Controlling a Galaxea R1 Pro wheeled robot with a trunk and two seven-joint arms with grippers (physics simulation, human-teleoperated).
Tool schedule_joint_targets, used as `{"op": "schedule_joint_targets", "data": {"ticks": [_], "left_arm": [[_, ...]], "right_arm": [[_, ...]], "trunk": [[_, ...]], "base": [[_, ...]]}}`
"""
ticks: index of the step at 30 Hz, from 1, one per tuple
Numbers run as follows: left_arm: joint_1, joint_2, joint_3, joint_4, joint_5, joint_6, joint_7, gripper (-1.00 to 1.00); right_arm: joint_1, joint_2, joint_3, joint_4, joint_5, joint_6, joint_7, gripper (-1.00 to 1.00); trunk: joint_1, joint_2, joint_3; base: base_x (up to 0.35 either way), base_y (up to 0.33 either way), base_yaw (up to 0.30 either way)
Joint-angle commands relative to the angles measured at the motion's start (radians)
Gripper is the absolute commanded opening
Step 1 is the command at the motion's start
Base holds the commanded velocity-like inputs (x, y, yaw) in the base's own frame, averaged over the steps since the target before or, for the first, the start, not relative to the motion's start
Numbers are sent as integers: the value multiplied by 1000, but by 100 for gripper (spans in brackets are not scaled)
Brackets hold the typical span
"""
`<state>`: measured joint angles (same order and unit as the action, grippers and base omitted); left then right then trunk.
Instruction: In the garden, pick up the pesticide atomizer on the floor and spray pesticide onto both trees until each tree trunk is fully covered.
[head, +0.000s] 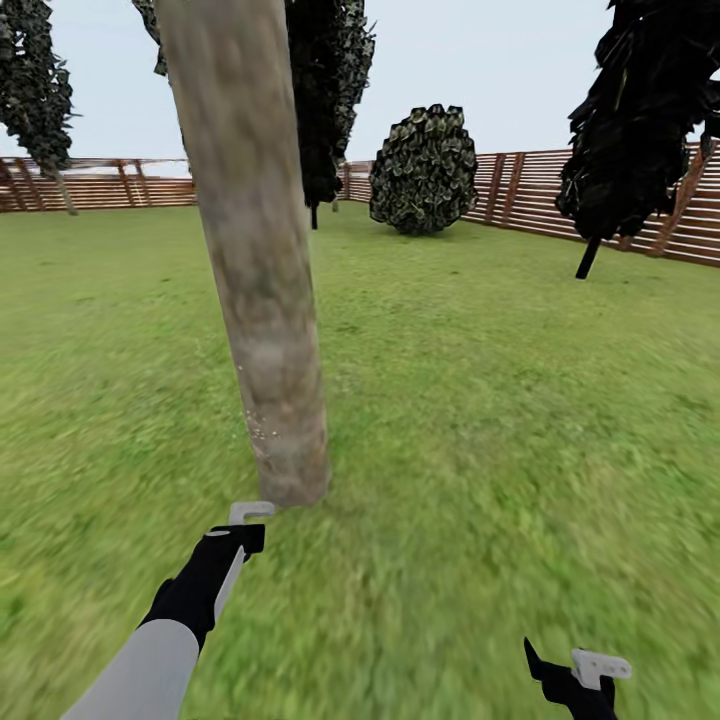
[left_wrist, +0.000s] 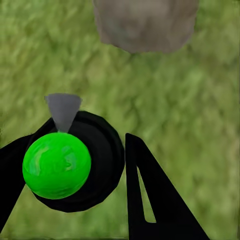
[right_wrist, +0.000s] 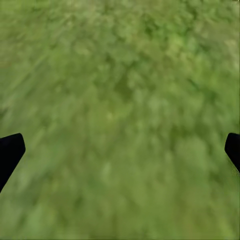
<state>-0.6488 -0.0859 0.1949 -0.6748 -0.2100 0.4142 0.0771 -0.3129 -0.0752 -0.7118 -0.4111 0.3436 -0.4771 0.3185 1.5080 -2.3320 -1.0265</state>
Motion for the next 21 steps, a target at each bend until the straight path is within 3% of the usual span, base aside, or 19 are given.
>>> {"op": "schedule_joint_targets", "data": {"ticks": [1, 11, 21], "left_arm": [[0, 0, 0, 0, 0, 0, 0, -100], [0, 0, 1, 0, 0, 0, 0, -100], [0, -2, 1, 2, 1, 0, 0, -100]], "right_arm": [[0, 0, 0, 0, 0, 0, 0, 100], [0, 0, 0, 0, 0, 0, -1, 100], [0, 0, 0, 0, 0, 0, -1, 100]], "trunk": [[0, 0, 0], [0, 0, 0], [0, 0, 0]], "base": [[11, -276, 208], [1, -277, 39], [0, -277, 254]]}}
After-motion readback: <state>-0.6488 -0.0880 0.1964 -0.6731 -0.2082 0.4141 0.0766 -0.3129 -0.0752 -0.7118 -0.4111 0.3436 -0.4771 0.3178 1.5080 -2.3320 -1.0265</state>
